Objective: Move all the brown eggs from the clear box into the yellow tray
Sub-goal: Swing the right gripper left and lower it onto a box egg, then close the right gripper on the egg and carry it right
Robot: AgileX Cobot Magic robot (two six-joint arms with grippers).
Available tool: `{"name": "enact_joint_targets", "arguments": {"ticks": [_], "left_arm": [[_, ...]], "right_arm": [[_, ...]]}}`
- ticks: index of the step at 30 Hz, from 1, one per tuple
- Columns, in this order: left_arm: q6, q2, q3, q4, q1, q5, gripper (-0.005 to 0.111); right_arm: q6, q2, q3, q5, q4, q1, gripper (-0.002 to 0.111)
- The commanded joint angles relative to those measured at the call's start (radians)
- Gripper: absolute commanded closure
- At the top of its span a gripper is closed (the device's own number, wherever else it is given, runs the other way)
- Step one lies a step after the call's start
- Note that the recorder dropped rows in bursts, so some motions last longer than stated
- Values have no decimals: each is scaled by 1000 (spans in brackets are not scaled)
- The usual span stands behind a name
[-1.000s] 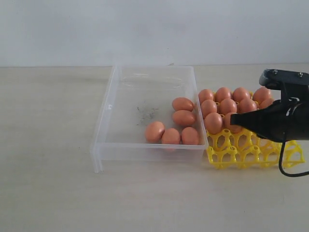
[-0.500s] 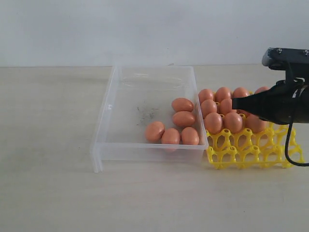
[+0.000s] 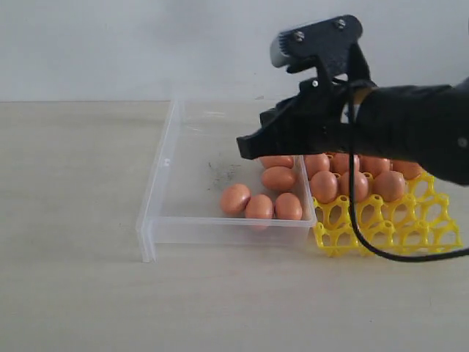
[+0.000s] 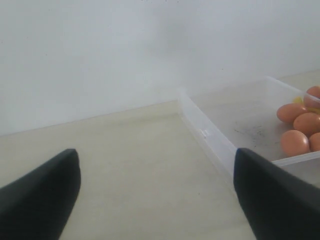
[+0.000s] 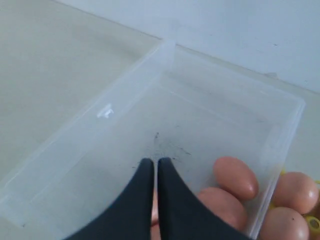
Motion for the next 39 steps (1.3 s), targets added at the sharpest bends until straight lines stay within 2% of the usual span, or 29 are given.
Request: {"name": "enact_joint_targets", "arguments": {"ticks": [1,4,6,9,11,15,16,19,23,26,31,39], "left_arm": [[-8,-4,4,-7,-6,-7,29],[-8,-4,4,-7,-6,-7,29],[-8,-4,4,-7,-6,-7,29],[-8,-4,4,-7,-6,-7,29],[-8,-4,4,-7,-6,-7,29],[-8,-4,4,-7,-6,-7,29],[-8,-4,4,-7,-6,-7,29],[-8,-4,4,-7,-6,-7,29],[-8,-4,4,-7,-6,-7,29],[-8,-4,4,-7,-6,-7,29],[-8,-4,4,-7,-6,-7,29],[-8,-4,4,-7,-6,-7,29]], "right_arm": [[-13,32,-157,290,-12,16,105],[-41,67,-246,514,-9,16,100],[-69,83,-273,520,-9,16,95],[-55,87,-285,404,6,16,86],[-51,100,-315,428,52,16,75],[-56,206,-481,740,50,16,50],[-56,236,-516,797,50,16,49],[-44,425,-712,1036,25,16,57],[84,597,-887,1146,18,16,47],[242,666,-963,1117,20,16,47],[435,708,-967,1049,84,5,47],[626,753,-965,1047,-31,4,48]]}}
